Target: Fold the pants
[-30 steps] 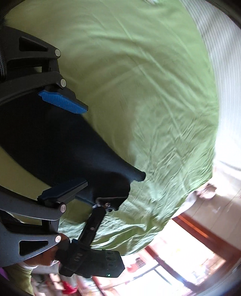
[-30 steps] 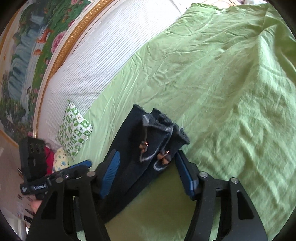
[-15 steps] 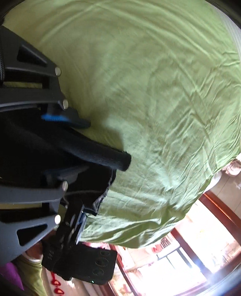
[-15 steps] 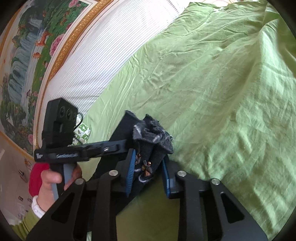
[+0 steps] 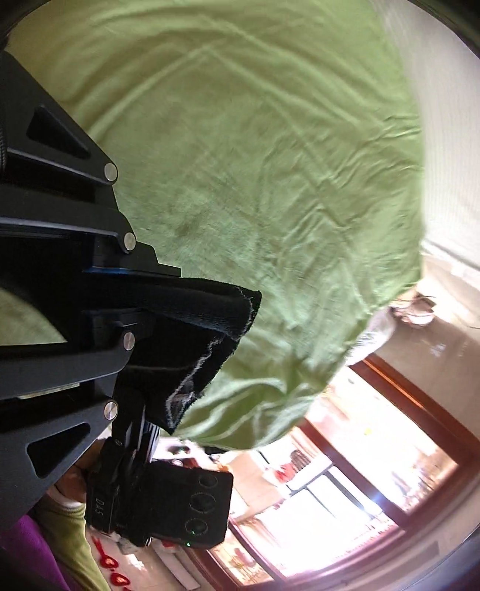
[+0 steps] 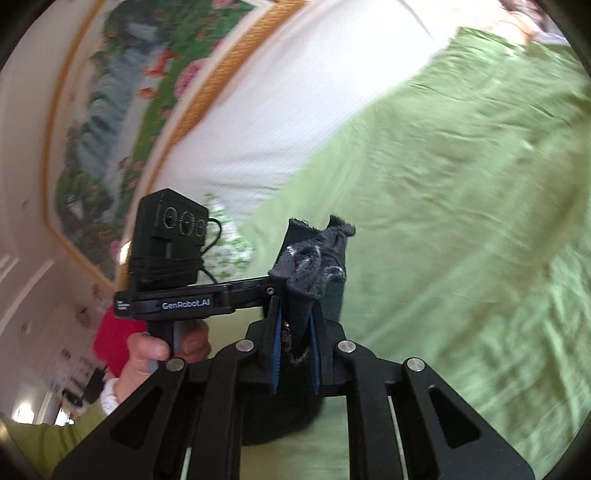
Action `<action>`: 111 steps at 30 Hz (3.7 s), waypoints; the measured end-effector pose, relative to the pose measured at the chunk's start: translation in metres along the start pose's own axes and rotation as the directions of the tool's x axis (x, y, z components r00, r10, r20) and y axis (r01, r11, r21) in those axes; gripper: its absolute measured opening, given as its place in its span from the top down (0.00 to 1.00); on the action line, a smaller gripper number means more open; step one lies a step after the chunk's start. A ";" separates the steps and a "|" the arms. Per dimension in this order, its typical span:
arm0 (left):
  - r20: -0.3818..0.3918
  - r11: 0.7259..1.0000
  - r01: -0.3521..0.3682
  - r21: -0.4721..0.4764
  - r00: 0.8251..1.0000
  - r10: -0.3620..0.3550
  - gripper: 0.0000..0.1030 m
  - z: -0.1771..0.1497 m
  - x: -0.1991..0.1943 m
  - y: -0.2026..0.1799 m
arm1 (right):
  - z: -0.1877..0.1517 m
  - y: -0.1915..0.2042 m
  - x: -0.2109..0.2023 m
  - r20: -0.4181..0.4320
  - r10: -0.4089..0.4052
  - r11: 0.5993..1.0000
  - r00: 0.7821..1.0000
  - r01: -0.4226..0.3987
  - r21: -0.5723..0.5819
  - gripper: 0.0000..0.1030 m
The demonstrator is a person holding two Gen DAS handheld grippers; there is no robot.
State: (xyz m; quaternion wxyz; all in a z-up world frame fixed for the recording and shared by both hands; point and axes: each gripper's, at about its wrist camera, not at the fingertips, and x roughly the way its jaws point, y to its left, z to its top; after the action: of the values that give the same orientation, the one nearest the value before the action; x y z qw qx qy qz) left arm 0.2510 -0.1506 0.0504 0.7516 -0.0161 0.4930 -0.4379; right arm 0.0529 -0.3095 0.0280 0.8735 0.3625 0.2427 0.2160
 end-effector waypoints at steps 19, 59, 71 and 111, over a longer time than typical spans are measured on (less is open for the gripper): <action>0.230 0.984 -0.001 -0.179 0.972 0.043 0.90 -0.119 -0.118 0.036 | -0.053 0.100 0.062 -0.246 0.191 0.967 0.950 -0.225 -0.121 0.86; 0.359 0.795 -0.020 -0.606 0.885 0.296 0.79 -0.274 -0.155 0.097 | -0.122 0.095 0.129 -0.455 0.173 0.974 0.873 -0.219 -0.050 0.53; 0.403 0.730 -0.019 -0.683 0.824 0.398 0.67 -0.314 -0.177 0.065 | -0.121 0.111 0.113 -0.411 0.178 0.961 0.894 -0.247 -0.121 0.53; 0.316 0.277 0.152 -0.949 0.488 0.814 0.31 -0.524 -0.284 0.018 | -0.186 0.276 0.228 -0.695 -0.005 0.680 0.719 -0.508 -0.530 0.05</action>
State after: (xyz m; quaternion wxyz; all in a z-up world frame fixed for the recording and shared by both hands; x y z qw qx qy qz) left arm -0.1705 0.2650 -0.0205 0.8181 -0.4932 0.2409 0.1718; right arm 0.0691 0.0924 0.0559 0.7610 -0.0555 0.3730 0.5278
